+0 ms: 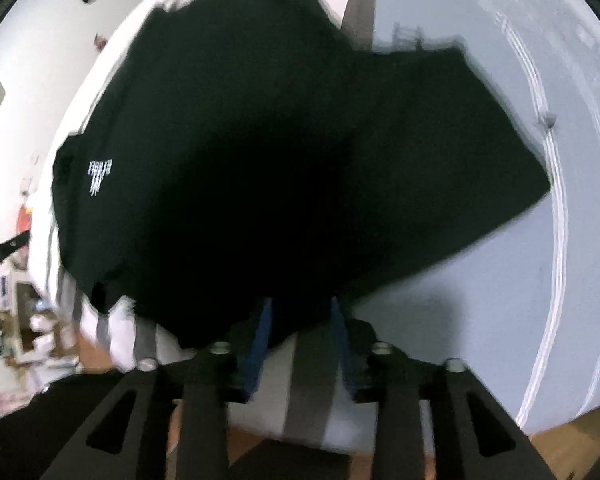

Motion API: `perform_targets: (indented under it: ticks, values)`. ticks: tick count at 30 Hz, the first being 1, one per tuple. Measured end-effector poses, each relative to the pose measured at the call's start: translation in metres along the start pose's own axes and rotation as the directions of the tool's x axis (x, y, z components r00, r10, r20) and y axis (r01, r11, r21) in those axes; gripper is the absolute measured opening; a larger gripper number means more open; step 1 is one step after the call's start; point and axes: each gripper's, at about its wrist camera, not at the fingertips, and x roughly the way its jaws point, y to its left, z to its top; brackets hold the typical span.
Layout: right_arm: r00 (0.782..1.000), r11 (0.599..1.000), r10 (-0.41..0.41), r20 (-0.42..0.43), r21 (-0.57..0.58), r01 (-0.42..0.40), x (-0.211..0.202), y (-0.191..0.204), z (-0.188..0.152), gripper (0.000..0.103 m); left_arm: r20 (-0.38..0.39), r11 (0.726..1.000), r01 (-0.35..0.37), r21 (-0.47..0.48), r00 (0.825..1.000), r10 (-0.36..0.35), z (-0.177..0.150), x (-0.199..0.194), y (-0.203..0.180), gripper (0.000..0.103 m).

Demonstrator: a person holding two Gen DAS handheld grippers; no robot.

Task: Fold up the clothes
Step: 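Lift and shake out the black sweatshirt with both grippers, then lay the black sweatshirt flat on the bed with both grippers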

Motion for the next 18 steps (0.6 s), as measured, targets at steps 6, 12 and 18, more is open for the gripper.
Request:
perform_targets:
  ticks: [6,12,18]
  values:
    - [0.946,0.983,-0.166,0.279,-0.033,0.182,0.044,0.019,0.134,0.059,0.098,0.999,-0.015,-0.034,0.995,0.019,0.153,0.168,-0.03,0.072]
    - [0.876,0.925,-0.229,0.424,-0.185,0.331,0.12,0.071,0.275,0.059,0.156,0.999,-0.051,0.012,0.987,0.049,0.265,0.272,-0.056,0.072]
    - [0.813,0.801,-0.301,0.499,-0.33,0.5,0.19,0.117,0.349,0.059,0.19,0.978,-0.132,0.163,0.977,0.1,0.335,0.318,-0.078,0.072]
